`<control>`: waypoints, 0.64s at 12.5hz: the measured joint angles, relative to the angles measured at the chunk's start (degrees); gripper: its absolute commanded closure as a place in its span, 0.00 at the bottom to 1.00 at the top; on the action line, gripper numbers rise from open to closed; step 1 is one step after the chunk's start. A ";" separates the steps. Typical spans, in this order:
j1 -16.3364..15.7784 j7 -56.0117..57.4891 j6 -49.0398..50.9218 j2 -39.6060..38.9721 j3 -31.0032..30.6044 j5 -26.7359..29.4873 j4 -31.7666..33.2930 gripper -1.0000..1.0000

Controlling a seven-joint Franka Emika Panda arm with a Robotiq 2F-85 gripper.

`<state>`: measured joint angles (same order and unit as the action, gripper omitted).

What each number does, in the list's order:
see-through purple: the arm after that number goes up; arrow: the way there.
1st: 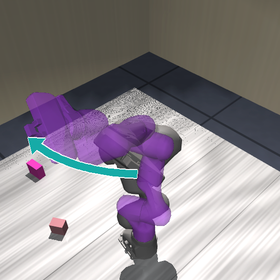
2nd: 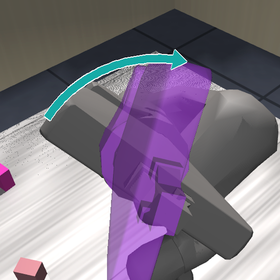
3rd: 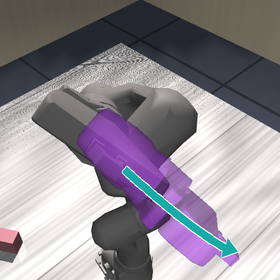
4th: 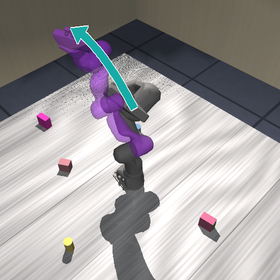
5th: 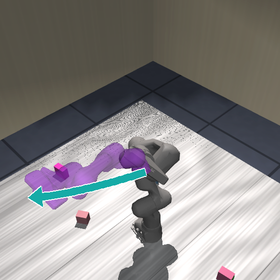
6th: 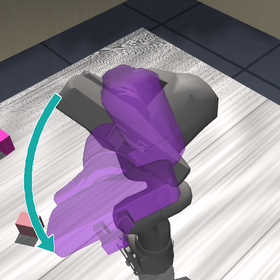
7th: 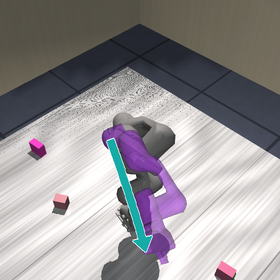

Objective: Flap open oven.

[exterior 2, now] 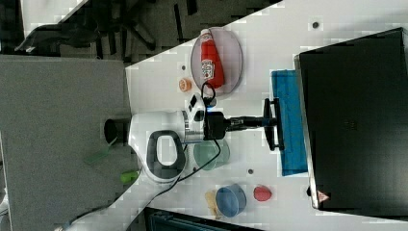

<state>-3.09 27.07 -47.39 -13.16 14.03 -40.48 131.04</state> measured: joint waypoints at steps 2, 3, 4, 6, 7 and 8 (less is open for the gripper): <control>-1.01 -2.45 -0.06 -3.21 -1.24 -0.34 -0.11 0.82; -1.25 -3.47 -0.28 -4.68 -1.93 -0.53 -0.11 0.82; -1.48 -4.88 -0.25 -6.05 -2.55 -0.76 -0.34 0.82; -2.11 -9.97 -0.22 -9.51 -3.38 -2.43 -1.23 0.82; -2.93 -12.27 -0.14 -11.31 -3.46 -4.31 -1.90 0.82; -3.71 -14.35 -0.06 -12.89 -3.64 -5.37 -2.13 0.82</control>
<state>-6.79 12.72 -47.45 -26.05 10.39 -45.85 128.92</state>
